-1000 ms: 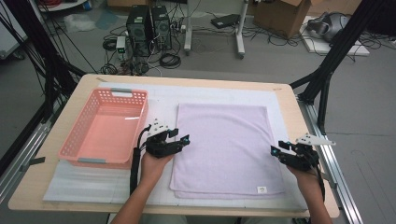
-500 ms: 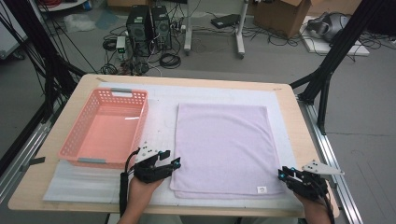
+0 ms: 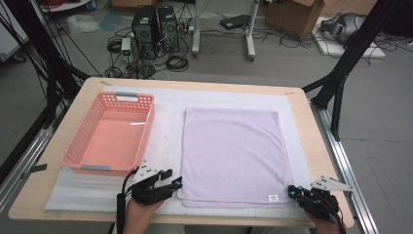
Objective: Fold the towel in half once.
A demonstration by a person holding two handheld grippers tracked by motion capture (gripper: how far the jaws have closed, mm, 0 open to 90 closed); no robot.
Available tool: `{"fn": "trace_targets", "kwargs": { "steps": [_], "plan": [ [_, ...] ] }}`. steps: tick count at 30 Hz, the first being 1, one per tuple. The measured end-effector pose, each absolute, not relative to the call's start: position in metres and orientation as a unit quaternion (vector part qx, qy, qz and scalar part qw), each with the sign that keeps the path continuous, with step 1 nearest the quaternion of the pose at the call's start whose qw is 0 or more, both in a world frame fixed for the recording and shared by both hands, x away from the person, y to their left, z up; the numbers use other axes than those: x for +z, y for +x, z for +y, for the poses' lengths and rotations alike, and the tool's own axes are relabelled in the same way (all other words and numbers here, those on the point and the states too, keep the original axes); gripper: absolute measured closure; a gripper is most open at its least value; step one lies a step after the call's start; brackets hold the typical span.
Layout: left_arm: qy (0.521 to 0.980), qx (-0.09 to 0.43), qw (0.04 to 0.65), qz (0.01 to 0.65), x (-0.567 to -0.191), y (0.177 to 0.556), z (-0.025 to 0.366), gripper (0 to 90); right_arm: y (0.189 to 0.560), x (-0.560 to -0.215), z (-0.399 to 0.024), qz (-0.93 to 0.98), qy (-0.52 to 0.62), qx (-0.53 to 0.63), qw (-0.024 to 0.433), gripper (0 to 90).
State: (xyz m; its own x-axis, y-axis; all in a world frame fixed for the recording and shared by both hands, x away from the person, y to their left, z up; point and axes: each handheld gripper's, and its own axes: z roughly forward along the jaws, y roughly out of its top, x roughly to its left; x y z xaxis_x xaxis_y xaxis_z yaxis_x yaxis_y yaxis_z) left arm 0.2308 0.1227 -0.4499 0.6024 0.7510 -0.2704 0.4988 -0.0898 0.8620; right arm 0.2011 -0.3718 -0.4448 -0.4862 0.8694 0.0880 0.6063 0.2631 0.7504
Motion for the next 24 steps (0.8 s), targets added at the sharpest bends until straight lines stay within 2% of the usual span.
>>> {"fn": "trace_targets", "kwargs": {
  "steps": [5, 7, 13, 21, 23, 24],
  "plan": [
    [0.728, 0.116, 0.518, 0.435, -0.45, 0.229, 0.123, 50.1, 0.194, -0.428, -0.377, 0.765, 0.482, 0.378, 0.198, 87.7],
    [0.731, 0.109, 0.512, 0.438, -0.451, 0.227, 0.123, 53.9, 0.19, -0.425, -0.38, 0.765, 0.486, 0.368, 0.208, 87.8],
    [0.735, 0.094, 0.507, 0.44, -0.451, 0.223, 0.12, 56.6, 0.194, -0.437, -0.379, 0.773, 0.498, 0.345, 0.188, 87.7],
    [0.756, 0.068, 0.484, 0.435, -0.457, 0.221, 0.107, 59.5, 0.194, -0.438, -0.38, 0.773, 0.494, 0.352, 0.187, 87.2],
    [0.762, 0.073, 0.475, 0.433, -0.457, 0.22, 0.103, 64.1, 0.195, -0.439, -0.38, 0.773, 0.493, 0.353, 0.188, 87.1],
    [0.766, 0.071, 0.471, 0.431, -0.457, 0.22, 0.102, 69.9, 0.194, -0.439, -0.38, 0.773, 0.494, 0.352, 0.188, 87.0]
  ]
}}
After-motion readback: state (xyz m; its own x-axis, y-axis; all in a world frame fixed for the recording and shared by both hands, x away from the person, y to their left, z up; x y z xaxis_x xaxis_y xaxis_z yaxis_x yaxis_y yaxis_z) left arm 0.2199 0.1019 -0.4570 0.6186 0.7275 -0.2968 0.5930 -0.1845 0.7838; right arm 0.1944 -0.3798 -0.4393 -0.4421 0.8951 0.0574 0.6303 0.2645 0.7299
